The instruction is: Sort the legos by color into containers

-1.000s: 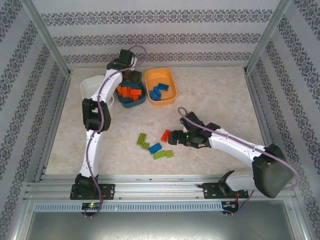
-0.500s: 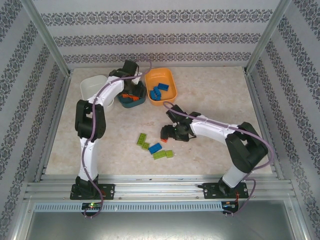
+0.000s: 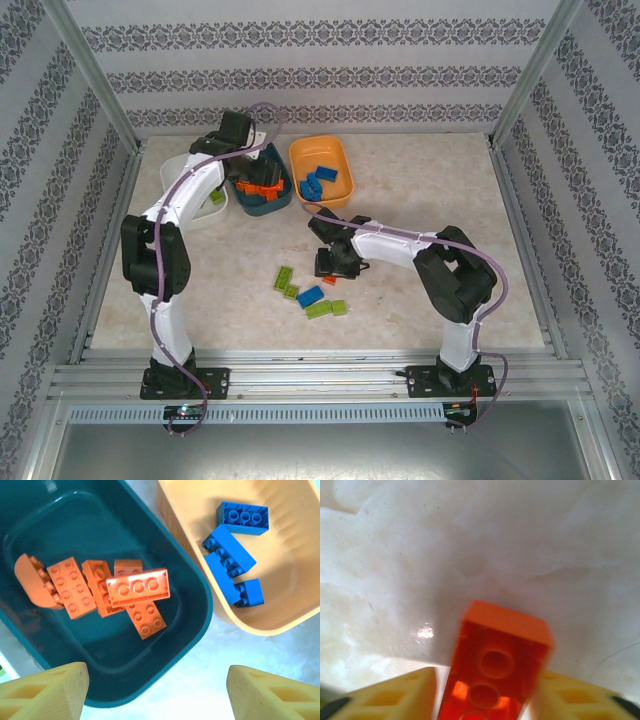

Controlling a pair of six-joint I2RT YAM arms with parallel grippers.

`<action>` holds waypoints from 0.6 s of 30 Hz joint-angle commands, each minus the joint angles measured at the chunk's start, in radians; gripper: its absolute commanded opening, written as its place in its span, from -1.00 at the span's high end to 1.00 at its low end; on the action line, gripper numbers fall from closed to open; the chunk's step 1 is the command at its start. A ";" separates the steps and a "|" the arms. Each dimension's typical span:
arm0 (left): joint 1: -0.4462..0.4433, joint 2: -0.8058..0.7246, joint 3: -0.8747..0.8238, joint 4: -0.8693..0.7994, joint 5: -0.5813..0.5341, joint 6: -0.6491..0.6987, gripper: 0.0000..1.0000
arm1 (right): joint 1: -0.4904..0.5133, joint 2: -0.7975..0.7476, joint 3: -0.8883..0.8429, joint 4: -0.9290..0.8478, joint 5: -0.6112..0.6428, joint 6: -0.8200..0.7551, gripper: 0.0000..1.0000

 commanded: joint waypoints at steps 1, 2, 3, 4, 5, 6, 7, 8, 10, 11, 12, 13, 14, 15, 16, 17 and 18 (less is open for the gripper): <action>0.028 -0.051 -0.033 0.066 0.041 -0.021 -0.47 | 0.013 0.028 0.043 -0.040 0.045 0.005 0.21; 0.033 -0.055 -0.033 0.066 0.051 -0.026 -0.47 | 0.013 0.029 0.052 -0.038 0.054 0.003 0.26; 0.038 -0.059 -0.031 0.066 0.061 -0.031 -0.47 | 0.013 0.028 0.063 -0.034 0.058 -0.004 0.34; 0.042 -0.064 -0.031 0.067 0.065 -0.033 -0.47 | 0.013 0.028 0.076 -0.033 0.064 -0.011 0.43; 0.045 -0.067 -0.031 0.069 0.065 -0.035 -0.47 | 0.012 0.028 0.088 -0.032 0.066 -0.017 0.49; 0.049 -0.071 -0.031 0.070 0.067 -0.034 -0.47 | 0.013 0.026 0.110 -0.031 0.068 -0.025 0.51; 0.054 -0.076 -0.032 0.067 0.065 -0.033 -0.47 | 0.013 0.024 0.129 -0.030 0.071 -0.034 0.53; 0.059 -0.080 -0.035 0.069 0.066 -0.034 -0.47 | 0.012 0.022 0.147 -0.027 0.072 -0.043 0.55; 0.072 -0.092 -0.051 0.083 0.076 -0.045 -0.47 | 0.011 0.021 0.196 -0.017 0.075 -0.069 0.58; 0.078 -0.096 -0.059 0.092 0.082 -0.052 -0.47 | 0.009 0.025 0.232 -0.013 0.078 -0.086 0.58; 0.085 -0.102 -0.065 0.099 0.084 -0.057 -0.48 | 0.005 0.033 0.277 -0.008 0.077 -0.105 0.58; 0.091 -0.106 -0.071 0.105 0.085 -0.063 -0.47 | 0.001 0.042 0.315 -0.002 0.074 -0.118 0.58; 0.098 -0.110 -0.079 0.115 0.087 -0.069 -0.47 | -0.006 0.056 0.360 0.012 0.063 -0.133 0.58; 0.104 -0.117 -0.088 0.125 0.090 -0.075 -0.48 | -0.013 0.077 0.409 0.031 0.049 -0.147 0.59; 0.112 -0.121 -0.094 0.135 0.093 -0.082 -0.48 | -0.020 0.097 0.454 0.045 0.038 -0.162 0.59; 0.120 -0.127 -0.101 0.146 0.094 -0.089 -0.50 | -0.029 0.130 0.512 0.056 0.028 -0.173 0.60; 0.129 -0.132 -0.109 0.157 0.095 -0.095 -0.51 | -0.039 0.168 0.581 0.067 0.017 -0.190 0.59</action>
